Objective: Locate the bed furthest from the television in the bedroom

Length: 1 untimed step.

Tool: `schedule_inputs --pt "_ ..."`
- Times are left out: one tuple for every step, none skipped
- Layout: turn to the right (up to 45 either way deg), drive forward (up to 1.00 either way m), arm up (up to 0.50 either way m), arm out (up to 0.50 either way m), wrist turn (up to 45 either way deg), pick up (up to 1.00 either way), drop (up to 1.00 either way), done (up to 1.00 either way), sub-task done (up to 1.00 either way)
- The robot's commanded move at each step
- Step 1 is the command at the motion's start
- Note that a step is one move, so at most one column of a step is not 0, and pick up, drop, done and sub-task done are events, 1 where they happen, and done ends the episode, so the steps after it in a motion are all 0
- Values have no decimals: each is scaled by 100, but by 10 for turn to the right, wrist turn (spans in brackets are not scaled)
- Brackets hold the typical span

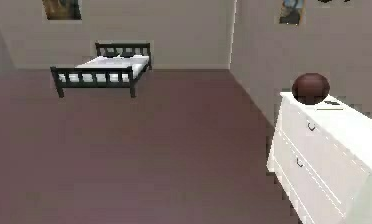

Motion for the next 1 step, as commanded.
schedule_inputs --pt "-450 0 0 0 0 0 0 0 0"
